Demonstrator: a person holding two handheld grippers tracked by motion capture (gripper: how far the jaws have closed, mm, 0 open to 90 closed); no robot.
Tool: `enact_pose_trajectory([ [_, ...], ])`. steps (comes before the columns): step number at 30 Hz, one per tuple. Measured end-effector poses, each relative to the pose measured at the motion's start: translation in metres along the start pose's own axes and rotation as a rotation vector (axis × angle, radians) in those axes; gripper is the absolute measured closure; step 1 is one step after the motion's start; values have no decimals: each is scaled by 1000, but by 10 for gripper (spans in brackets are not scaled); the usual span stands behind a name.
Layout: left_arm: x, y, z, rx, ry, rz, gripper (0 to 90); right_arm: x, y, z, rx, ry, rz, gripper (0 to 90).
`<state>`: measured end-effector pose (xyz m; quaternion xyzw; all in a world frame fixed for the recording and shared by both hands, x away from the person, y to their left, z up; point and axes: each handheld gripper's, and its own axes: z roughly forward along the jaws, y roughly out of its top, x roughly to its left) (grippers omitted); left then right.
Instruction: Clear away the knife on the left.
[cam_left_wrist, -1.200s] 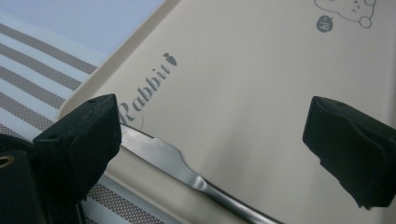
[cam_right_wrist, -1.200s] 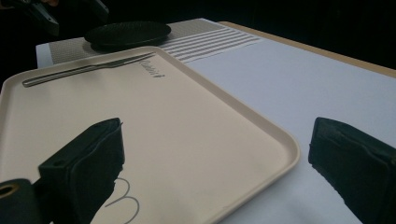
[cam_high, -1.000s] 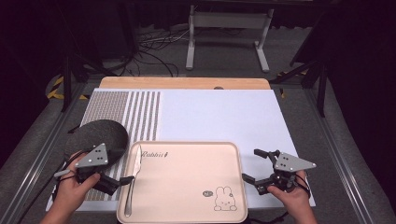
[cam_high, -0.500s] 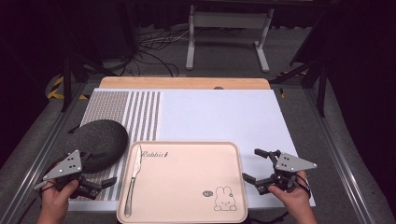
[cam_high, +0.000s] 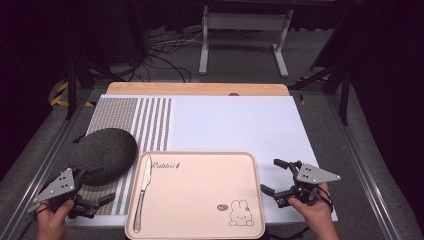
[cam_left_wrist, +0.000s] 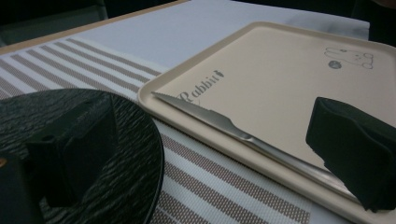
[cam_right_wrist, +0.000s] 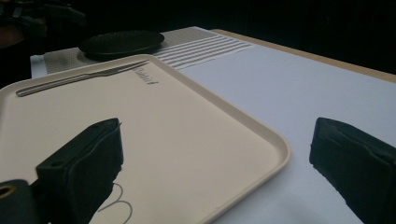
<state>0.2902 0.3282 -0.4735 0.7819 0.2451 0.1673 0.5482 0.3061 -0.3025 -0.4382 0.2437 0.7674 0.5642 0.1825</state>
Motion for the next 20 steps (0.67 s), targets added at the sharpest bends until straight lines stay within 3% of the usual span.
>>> enact_pose_trajectory([
  [4,4,-7,0,-13,-7,-49,36,-2,-3,1,1,-16,13,33],
  [8,5,-8,0,-11,13,-51,37,-3,-3,0,-12,-21,24,31],
  [20,0,-2,3,-8,11,-40,32,-2,-3,0,-8,-20,23,31],
])
